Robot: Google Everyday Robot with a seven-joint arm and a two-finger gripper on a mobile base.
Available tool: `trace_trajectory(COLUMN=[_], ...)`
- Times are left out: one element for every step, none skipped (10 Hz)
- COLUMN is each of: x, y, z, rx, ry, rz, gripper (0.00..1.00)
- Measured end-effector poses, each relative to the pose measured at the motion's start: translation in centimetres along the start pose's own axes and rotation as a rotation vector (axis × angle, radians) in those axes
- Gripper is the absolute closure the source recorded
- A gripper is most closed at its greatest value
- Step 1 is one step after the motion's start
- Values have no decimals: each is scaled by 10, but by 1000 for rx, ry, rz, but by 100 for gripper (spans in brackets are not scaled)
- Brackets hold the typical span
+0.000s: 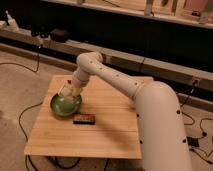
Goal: Place the white sponge in the ceramic bowl
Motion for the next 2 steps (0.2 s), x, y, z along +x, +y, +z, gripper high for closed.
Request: trace_trajectory(x=[1,0], y=[0,0], z=[-1,0], rx=[1,0], ry=[1,-1], rz=[2,1], gripper=[21,21])
